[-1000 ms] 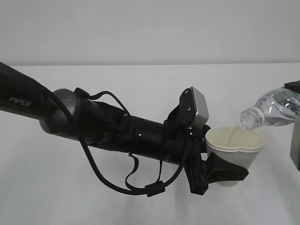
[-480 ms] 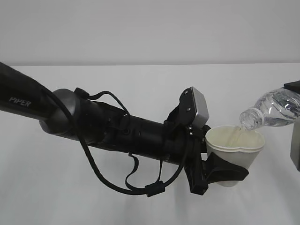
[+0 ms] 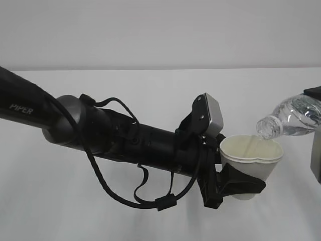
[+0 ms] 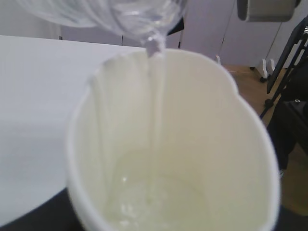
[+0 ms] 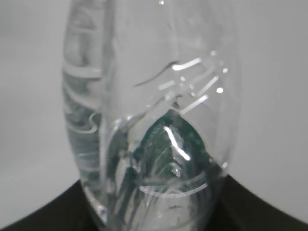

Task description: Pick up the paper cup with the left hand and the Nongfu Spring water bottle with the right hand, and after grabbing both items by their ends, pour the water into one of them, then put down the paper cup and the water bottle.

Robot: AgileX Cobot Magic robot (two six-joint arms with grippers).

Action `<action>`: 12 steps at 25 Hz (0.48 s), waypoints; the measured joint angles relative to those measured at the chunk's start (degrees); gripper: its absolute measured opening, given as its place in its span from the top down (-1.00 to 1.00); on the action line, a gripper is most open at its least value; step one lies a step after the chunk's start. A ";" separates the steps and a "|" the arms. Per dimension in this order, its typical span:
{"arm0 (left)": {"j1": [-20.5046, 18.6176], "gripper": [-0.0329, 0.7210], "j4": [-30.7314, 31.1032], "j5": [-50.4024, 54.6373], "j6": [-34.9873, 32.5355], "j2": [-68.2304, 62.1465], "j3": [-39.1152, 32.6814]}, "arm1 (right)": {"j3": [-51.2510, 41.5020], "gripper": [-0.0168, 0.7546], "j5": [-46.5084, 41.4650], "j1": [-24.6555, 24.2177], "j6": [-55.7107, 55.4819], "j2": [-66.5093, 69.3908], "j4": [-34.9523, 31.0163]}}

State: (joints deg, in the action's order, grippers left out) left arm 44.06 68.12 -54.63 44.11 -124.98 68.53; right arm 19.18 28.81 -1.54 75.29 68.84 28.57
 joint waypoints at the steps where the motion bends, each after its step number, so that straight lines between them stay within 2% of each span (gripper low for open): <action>1: 0.00 -0.13 0.00 0.00 0.00 0.00 0.00 | 0.00 0.06 0.00 0.00 0.00 0.00 0.00; 12: 0.00 -0.13 0.00 0.00 0.00 0.00 0.00 | 0.00 0.06 0.00 0.73 0.58 0.00 0.11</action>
State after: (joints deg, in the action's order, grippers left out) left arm 44.06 68.12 -54.63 44.11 -124.98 68.53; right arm 19.18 28.81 -0.81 75.87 68.84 28.68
